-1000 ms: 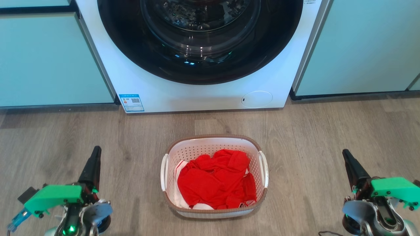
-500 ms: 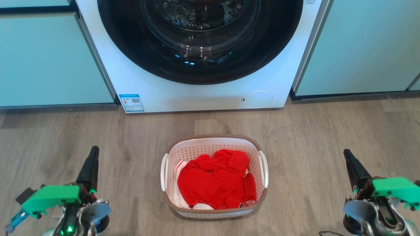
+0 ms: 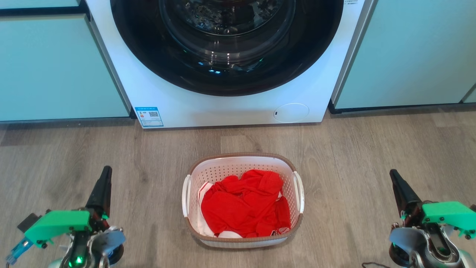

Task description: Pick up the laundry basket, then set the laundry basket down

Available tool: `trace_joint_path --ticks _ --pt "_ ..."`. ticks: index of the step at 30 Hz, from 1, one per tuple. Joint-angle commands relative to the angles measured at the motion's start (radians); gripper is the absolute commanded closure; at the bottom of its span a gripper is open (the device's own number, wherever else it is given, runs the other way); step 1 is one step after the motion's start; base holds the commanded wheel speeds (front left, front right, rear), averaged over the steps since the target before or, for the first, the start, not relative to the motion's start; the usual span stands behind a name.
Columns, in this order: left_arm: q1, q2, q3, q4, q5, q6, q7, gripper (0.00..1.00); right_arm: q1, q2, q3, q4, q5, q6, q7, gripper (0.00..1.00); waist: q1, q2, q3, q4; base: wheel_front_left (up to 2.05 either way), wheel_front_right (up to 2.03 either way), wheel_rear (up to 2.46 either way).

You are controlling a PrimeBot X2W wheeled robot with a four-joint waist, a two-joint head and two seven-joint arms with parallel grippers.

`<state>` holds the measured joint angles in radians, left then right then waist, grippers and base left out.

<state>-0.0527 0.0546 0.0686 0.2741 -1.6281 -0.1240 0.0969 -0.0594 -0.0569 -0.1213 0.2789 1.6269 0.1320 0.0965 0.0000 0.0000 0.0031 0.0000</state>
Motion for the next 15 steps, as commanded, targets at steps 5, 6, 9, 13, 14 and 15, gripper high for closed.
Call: trace_joint_path --ticks 5,6,9,13,14,15 --pt "-0.054 0.005 0.033 -0.029 0.010 -0.007 0.007 1.00 -0.048 -0.001 0.018 -0.035 -0.010 -0.001 0.008 1.00 0.0000 0.0000 0.000 0.000 0.00 0.00 0.00" --pt "-0.054 0.005 0.033 -0.029 0.010 -0.007 0.007 1.00 -0.048 -0.001 0.018 -0.035 -0.010 -0.001 0.009 1.00 0.0000 0.0000 0.000 0.000 0.00 0.00 0.00" --pt "-0.054 0.004 0.034 -0.029 0.010 -0.007 0.007 1.00 -0.048 -0.001 0.017 -0.035 -0.010 -0.001 0.009 1.00 0.0000 0.0000 0.000 0.000 0.00 0.00 0.00" --pt "-0.054 0.004 0.035 -0.029 0.011 -0.007 0.008 1.00 -0.048 0.000 0.016 -0.035 -0.011 -0.001 0.009 1.00 0.0000 0.0000 0.000 0.000 0.00 0.00 0.00" --pt "-0.054 0.004 0.035 -0.029 0.011 -0.007 0.008 1.00 -0.048 0.000 0.016 -0.035 -0.011 -0.001 0.010 1.00 0.0000 0.0000 0.000 0.000 0.00 0.00 0.00" --pt "-0.054 0.003 0.035 -0.029 0.011 -0.007 0.008 1.00 -0.048 0.000 0.016 -0.035 -0.011 -0.001 0.010 1.00 0.0000 0.0000 0.000 0.000 0.00 0.00 0.00"
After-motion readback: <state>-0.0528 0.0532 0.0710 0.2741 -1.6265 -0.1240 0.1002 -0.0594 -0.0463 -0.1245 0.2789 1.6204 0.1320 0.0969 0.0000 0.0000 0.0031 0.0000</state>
